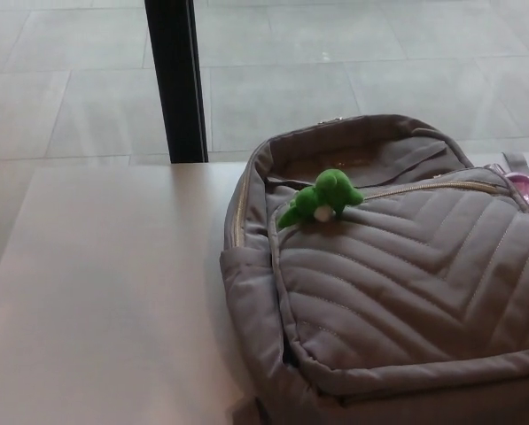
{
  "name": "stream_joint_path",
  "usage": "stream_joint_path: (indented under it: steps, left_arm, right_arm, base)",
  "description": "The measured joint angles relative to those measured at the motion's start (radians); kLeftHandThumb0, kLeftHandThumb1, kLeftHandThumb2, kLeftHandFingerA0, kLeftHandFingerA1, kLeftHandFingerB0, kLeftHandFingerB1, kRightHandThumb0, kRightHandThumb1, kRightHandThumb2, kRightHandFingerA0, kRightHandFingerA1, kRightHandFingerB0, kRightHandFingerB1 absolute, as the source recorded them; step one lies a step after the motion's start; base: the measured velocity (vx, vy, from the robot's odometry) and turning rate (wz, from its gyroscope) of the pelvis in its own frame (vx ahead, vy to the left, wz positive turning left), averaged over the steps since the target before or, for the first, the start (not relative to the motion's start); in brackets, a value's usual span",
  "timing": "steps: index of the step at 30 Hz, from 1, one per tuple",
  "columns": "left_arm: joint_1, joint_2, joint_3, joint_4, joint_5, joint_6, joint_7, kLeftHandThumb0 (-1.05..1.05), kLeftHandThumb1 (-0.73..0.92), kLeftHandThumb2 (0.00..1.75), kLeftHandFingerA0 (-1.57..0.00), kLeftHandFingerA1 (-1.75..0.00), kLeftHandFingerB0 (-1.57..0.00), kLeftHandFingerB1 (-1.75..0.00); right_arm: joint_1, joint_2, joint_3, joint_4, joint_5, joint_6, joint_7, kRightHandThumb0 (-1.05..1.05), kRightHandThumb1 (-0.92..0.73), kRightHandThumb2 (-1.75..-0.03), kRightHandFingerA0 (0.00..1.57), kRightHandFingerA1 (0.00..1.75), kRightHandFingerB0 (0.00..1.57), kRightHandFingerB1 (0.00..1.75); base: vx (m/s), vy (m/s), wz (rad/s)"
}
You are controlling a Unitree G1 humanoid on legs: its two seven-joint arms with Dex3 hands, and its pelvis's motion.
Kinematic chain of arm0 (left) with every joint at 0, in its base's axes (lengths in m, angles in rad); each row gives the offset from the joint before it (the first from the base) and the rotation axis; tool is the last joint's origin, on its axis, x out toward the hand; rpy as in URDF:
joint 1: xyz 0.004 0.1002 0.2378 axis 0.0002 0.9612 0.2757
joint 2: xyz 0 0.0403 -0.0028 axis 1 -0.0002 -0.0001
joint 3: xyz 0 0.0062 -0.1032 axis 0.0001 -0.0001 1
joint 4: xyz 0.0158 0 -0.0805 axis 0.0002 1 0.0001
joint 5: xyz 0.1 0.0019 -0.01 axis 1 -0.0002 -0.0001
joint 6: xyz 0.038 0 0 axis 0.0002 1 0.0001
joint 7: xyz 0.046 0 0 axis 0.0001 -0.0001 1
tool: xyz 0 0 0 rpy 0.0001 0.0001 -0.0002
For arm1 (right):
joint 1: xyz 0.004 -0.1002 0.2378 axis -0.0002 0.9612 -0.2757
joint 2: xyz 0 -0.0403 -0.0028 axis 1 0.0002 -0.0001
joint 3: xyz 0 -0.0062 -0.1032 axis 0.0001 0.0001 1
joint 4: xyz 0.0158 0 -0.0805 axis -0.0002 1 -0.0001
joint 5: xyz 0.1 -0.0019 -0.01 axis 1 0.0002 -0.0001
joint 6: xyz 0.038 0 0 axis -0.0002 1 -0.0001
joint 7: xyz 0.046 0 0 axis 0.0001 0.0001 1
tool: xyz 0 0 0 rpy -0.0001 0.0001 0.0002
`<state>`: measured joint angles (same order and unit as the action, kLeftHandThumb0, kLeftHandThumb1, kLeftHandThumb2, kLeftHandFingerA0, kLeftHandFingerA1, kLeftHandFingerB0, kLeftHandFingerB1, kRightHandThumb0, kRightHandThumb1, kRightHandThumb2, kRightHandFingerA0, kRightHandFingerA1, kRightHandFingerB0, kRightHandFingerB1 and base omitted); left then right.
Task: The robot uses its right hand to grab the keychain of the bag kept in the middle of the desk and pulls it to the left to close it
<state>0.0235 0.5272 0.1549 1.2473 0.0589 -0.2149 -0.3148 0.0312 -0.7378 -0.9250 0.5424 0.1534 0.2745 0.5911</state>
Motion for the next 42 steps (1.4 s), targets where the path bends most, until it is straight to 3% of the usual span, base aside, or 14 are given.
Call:
stream_joint_path:
  steps: [14, 15, 16, 20, 21, 30, 32, 34, 35, 36, 37, 39, 40, 42]
  left_arm:
    - [0.067, -0.061, 0.256, 0.032, -0.112, 0.024, -0.022, -0.86, 0.74, 0.55, -0.32, -1.40, -0.11, -1.21]
    - [0.072, -0.063, 0.269, 0.032, -0.120, 0.027, -0.024, -0.75, 0.50, 1.13, -0.36, -0.94, -0.09, -0.78]
    - [0.077, -0.065, 0.283, 0.033, -0.127, 0.029, -0.026, -0.87, 0.73, 0.56, -0.34, -1.44, -0.10, -1.25]
    - [0.089, -0.073, 0.323, 0.036, -0.154, 0.045, -0.037, -0.86, 0.75, 0.54, -0.34, -1.42, -0.11, -1.20]
    - [0.090, -0.074, 0.328, 0.037, -0.159, 0.047, -0.040, -0.86, 0.75, 0.54, -0.36, -1.43, -0.13, -1.22]
    - [0.105, -0.082, 0.377, 0.047, -0.207, 0.089, -0.073, -0.81, 0.70, 0.56, -0.34, -1.37, -0.02, -1.12]
    - [0.104, -0.084, 0.383, 0.048, -0.216, 0.099, -0.077, -0.84, 0.69, 0.54, -0.35, -1.39, -0.02, -1.15]
    - [0.105, -0.086, 0.383, 0.048, -0.222, 0.104, -0.078, -0.86, 0.72, 0.54, -0.36, -1.40, -0.03, -1.17]
    - [0.107, -0.087, 0.381, 0.048, -0.224, 0.105, -0.079, -0.86, 0.71, 0.54, -0.36, -1.42, -0.05, -1.20]
    - [0.108, -0.087, 0.381, 0.048, -0.225, 0.105, -0.081, -0.87, 0.70, 0.54, -0.37, -1.42, -0.06, -1.20]
    - [0.111, -0.087, 0.381, 0.047, -0.227, 0.106, -0.084, -0.85, 0.70, 0.54, -0.36, -1.38, -0.07, -1.17]
    - [0.114, -0.087, 0.380, 0.047, -0.230, 0.107, -0.086, -0.82, 0.72, 0.54, -0.35, -1.34, -0.07, -1.13]
    - [0.114, -0.087, 0.379, 0.047, -0.232, 0.107, -0.086, -0.85, 0.72, 0.54, -0.36, -1.35, -0.10, -1.16]
    - [0.114, -0.087, 0.371, 0.049, -0.232, 0.108, -0.084, -0.87, 0.72, 0.55, -0.38, -1.37, -0.09, -1.19]
  right_arm:
    - [0.129, 0.230, -0.076, 0.438, 0.035, -0.168, -0.168, -0.76, -0.50, -0.87, 0.00, 0.31, 0.01, 0.32]
    - [0.132, 0.234, -0.072, 0.455, 0.037, -0.179, -0.174, -0.74, -0.49, -0.87, 0.00, 0.33, 0.02, 0.34]
    - [0.135, 0.236, -0.068, 0.471, 0.039, -0.191, -0.179, -0.68, -0.50, -0.88, 0.00, 0.43, 0.07, 0.41]
    - [0.141, 0.238, -0.041, 0.526, 0.046, -0.245, -0.206, -0.68, -0.49, -0.89, 0.00, 0.43, 0.05, 0.38]
    - [0.142, 0.238, -0.033, 0.537, 0.048, -0.258, -0.210, -0.64, -0.68, -0.61, 0.00, 0.48, 0.10, 0.31]
    - [0.166, 0.238, 0.035, 0.600, 0.077, -0.370, -0.232, -0.62, -0.49, -0.90, 0.00, 0.41, 0.03, 0.39]
    - [0.174, 0.238, 0.046, 0.602, 0.089, -0.385, -0.231, -0.65, -0.69, -0.61, 0.00, 0.52, 0.10, 0.32]
    - [0.183, 0.238, 0.062, 0.601, 0.094, -0.398, -0.229, -0.67, -0.48, -0.88, 0.00, 0.45, 0.05, 0.37]
    - [0.188, 0.238, 0.072, 0.600, 0.098, -0.406, -0.228, -0.63, -0.69, -0.62, 0.00, 0.52, 0.09, 0.31]
    - [0.192, 0.238, 0.079, 0.600, 0.099, -0.411, -0.227, -0.62, -0.51, -0.91, 0.00, 0.44, 0.02, 0.38]
    - [0.197, 0.238, 0.090, 0.599, 0.101, -0.419, -0.225, -0.60, -0.69, -0.62, 0.00, 0.47, 0.09, 0.31]
    - [0.205, 0.238, 0.109, 0.599, 0.104, -0.433, -0.222, -0.60, -0.69, -0.62, 0.02, 0.56, 0.11, 0.33]
    - [0.208, 0.238, 0.118, 0.599, 0.105, -0.439, -0.223, -0.36, -0.50, -1.04, 0.06, 0.57, 0.00, 0.51]
    - [0.217, 0.238, 0.142, 0.595, 0.105, -0.450, -0.229, -0.35, -0.51, -1.04, 0.05, 0.56, 0.00, 0.50]
  base:
    - [0.00, 0.000, 0.00]
    - [0.00, 0.000, 0.00]
    - [0.00, 0.000, 0.00]
    - [0.00, 0.000, 0.00]
    - [0.00, 0.000, 0.00]
    - [0.00, 0.000, 0.00]
    - [0.00, 0.000, 0.00]
    - [0.00, 0.000, 0.00]
    - [0.00, 0.000, 0.00]
    - [0.00, 0.000, 0.00]
    - [0.00, 0.000, 0.00]
    - [0.00, 0.000, 0.00]
    - [0.00, 0.000, 0.00]
    - [0.00, 0.000, 0.00]
